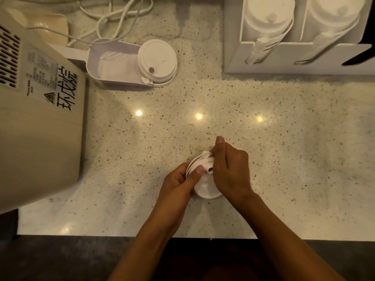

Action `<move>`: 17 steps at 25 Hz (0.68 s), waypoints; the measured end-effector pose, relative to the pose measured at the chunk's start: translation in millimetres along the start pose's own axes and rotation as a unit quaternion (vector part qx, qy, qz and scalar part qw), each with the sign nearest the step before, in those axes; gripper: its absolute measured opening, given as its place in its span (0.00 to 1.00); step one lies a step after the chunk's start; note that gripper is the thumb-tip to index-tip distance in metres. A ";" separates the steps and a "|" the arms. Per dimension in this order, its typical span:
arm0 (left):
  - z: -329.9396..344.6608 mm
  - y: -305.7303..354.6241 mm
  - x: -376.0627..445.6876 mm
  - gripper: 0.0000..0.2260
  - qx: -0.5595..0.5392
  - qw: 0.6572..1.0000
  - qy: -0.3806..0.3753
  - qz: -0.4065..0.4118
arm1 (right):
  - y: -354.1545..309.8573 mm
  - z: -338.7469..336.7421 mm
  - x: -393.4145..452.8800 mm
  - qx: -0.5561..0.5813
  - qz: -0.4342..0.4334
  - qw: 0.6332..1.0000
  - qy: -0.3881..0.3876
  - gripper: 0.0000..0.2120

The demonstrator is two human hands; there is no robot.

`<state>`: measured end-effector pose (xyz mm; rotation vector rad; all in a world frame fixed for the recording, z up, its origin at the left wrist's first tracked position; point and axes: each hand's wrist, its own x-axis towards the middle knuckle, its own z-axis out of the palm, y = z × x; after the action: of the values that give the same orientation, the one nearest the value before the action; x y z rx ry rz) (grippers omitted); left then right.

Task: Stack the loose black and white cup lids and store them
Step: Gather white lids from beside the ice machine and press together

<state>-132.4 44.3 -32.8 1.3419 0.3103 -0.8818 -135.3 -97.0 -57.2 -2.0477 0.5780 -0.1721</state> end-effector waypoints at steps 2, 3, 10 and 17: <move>1.5 -4.6 -5.8 0.16 0.033 0.999 0.001 0.019 | 1.3 -1.5 4.6 0.014 0.045 0.999 0.009 0.24; 2.0 -7.1 -8.0 0.16 0.040 0.999 0.004 0.027 | 1.1 -1.5 6.0 0.016 0.060 0.998 0.006 0.23; 4.3 -4.7 -3.3 0.17 -0.087 0.996 0.001 0.031 | -3.5 -1.7 -15.6 0.016 0.101 0.994 0.044 0.26; 12.3 -6.7 -3.7 0.25 0.018 0.999 0.014 0.049 | 3.1 -2.0 -12.9 0.010 0.161 0.982 0.094 0.29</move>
<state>-143.0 34.5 -32.1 1.3917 0.2504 -0.7900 -148.3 -93.8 -57.3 -1.8994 1.0121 -0.1783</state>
